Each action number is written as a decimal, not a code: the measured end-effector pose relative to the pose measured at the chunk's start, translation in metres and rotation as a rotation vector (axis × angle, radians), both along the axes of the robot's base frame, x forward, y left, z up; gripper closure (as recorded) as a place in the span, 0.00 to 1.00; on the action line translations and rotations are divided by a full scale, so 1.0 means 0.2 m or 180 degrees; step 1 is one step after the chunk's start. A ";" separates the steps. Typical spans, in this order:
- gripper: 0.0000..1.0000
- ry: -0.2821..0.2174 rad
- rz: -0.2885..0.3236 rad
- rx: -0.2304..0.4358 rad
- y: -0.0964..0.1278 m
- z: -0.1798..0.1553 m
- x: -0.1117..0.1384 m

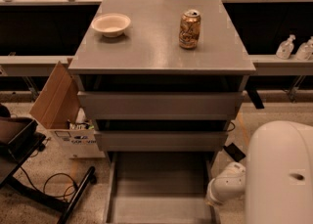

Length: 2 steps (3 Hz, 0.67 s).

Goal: Open bottom drawer

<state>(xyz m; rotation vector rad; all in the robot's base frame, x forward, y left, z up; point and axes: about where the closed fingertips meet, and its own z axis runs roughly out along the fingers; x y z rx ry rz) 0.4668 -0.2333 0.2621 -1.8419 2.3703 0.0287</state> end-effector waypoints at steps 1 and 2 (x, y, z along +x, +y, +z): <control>1.00 -0.0098 0.0062 -0.0070 -0.13 0.42 -0.24; 1.00 -0.0015 0.0133 -0.0295 -0.16 0.68 -0.48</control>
Offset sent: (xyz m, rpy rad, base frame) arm -0.1049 -0.0426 0.3057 -0.2373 -0.1735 0.0281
